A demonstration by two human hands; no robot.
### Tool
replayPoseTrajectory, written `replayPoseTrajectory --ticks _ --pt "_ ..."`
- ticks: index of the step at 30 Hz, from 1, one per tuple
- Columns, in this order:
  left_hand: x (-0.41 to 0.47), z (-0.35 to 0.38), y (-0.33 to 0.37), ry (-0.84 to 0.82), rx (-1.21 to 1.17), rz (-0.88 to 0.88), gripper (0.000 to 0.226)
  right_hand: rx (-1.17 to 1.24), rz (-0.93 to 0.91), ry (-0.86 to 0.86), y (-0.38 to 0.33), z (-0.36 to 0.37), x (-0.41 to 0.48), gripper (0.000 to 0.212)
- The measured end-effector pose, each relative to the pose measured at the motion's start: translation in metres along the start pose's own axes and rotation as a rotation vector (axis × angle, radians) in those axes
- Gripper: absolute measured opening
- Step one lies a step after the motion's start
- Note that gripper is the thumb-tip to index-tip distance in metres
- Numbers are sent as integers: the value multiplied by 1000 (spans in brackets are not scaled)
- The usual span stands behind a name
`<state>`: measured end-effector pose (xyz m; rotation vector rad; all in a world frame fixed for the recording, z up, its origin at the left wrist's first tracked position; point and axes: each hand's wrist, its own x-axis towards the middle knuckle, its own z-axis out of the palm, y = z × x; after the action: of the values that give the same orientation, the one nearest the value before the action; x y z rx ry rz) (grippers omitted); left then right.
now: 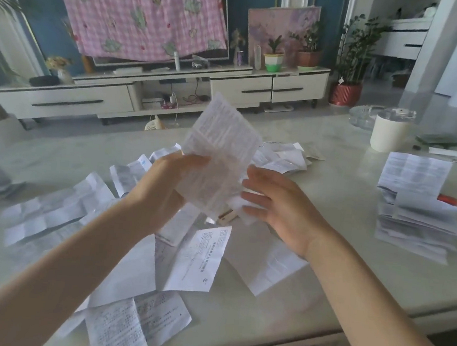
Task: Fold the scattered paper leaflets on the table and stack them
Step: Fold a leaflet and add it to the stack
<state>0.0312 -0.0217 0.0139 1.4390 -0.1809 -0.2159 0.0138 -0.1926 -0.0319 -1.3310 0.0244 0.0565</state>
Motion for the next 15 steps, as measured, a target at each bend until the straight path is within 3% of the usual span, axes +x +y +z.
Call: replayPoseTrajectory --ticks 3,5,9,12,14,15 --pt "-12 10 -3 -72 -190 -56 23 196 24 -192 -7 6 -6 47" --pt "-16 12 -11 -71 -170 -80 22 242 0 -152 -7 9 -7 43" --pt "-15 -1 -27 79 131 18 15 149 -20 58 -2 4 -4 18" --pt "-15 -15 -35 140 236 112 31 38 -35 39 -2 1 -4 16" --pt "-17 -23 -37 57 265 50 46 -23 -34 10 0 3 -4 21" --pt "-19 -26 -37 -28 268 -9 44 -42 -29 -7 1 5 -3 23"
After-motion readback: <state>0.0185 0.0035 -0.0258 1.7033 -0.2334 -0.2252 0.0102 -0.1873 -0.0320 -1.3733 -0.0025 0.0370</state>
